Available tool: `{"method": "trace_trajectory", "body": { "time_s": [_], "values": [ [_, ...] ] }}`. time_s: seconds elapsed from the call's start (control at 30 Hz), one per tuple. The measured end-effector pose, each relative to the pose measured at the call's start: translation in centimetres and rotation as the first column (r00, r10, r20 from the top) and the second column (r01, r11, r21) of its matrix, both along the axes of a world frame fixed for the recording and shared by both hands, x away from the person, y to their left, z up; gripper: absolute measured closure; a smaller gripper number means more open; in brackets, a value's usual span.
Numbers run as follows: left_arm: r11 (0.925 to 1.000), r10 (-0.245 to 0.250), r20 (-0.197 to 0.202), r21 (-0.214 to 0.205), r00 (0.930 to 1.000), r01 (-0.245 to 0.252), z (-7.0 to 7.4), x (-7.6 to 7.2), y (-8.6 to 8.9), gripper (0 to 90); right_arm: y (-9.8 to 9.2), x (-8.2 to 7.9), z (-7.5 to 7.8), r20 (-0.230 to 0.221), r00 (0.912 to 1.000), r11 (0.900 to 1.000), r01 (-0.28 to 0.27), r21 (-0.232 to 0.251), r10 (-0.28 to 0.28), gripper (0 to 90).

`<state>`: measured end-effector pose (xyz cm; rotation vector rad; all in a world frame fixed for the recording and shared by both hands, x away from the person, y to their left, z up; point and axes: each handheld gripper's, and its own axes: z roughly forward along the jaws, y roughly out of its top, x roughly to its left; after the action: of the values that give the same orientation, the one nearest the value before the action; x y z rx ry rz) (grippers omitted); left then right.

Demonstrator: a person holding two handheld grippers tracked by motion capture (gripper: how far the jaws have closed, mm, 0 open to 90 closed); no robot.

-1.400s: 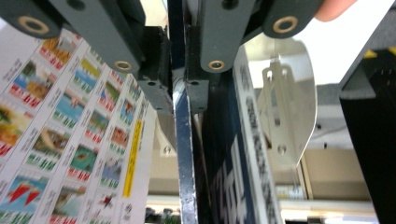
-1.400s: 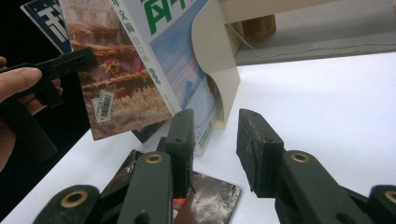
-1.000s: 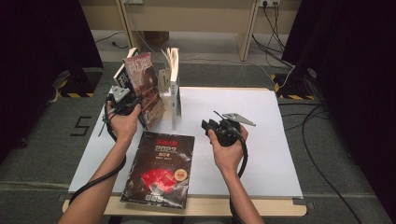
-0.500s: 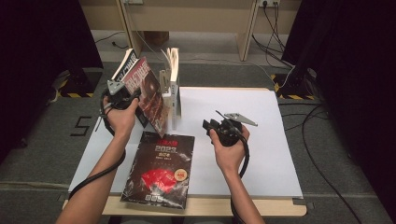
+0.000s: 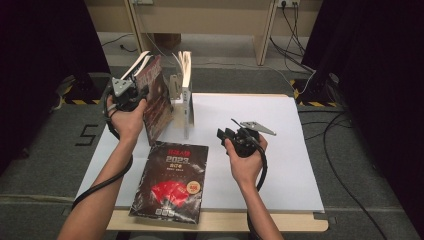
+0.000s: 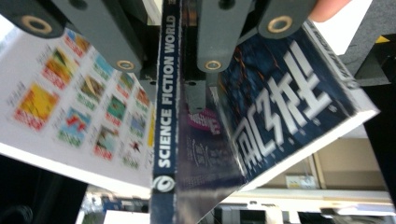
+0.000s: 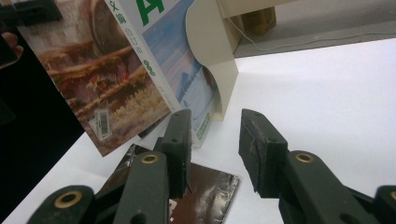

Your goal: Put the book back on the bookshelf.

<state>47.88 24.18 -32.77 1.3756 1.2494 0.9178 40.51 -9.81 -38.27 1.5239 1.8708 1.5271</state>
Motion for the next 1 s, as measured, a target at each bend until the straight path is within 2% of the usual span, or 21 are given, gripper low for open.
{"method": "trace_trajectory", "body": {
  "time_s": [0.13, 0.27, 0.43, 0.47, 0.6, 0.77, 0.87, 1.0],
  "values": [
    [0.9990, 0.041, 0.067, 0.017, 0.9969, -0.042, 0.0, 0.2, -0.1, 83.2, -0.1, 0.1, -0.1, -0.002, 1.0000, 1.0000, 0.002, 0.001, -0.002, 64.7],
    [0.9984, 0.051, 0.097, 0.019, 0.9940, -0.053, -0.4, 0.8, -0.4, 83.1, -0.1, 0.0, -0.2, -0.001, 1.0000, 1.0000, 0.005, 0.004, -0.005, 64.8],
    [0.9973, 0.037, 0.064, 0.061, 0.9973, -0.041, -1.8, 1.3, -1.1, 82.8, -0.2, 0.0, -0.4, 0.011, 0.9999, 1.0000, 0.003, 0.001, -0.003, 64.9],
    [0.9972, 0.035, 0.076, 0.063, 0.9965, -0.040, -2.0, 1.2, -1.2, 82.7, -0.2, 0.0, -0.4, 0.008, 1.0000, 1.0000, 0.002, 0.002, -0.002, 64.9],
    [0.9964, 0.023, 0.063, 0.080, 0.9977, -0.028, -2.0, 1.0, -1.3, 82.2, -0.4, -0.1, -0.3, 0.009, 1.0000, 1.0000, 0.003, 0.003, -0.003, 64.8],
    [0.9982, 0.011, 0.023, 0.059, 0.9997, -0.012, -1.7, 0.9, -1.0, 79.9, -0.5, -0.1, -0.4, 0.001, 1.0000, 0.9999, 0.005, 0.010, -0.005, 64.8],
    [0.9990, 0.013, 0.020, 0.043, 0.9997, -0.014, -1.3, 0.8, -0.8, 77.0, -0.5, -0.1, -0.4, -0.001, 1.0000, 0.9999, 0.006, 0.009, -0.006, 64.8],
    [0.9996, -0.018, -0.008, 0.022, 0.9998, 0.018, -0.6, 0.8, -0.7, 75.0, -0.5, -0.1, -0.3, -0.001, 1.0000, 1.0000, 0.005, 0.008, -0.005, 64.7]
  ]
}}
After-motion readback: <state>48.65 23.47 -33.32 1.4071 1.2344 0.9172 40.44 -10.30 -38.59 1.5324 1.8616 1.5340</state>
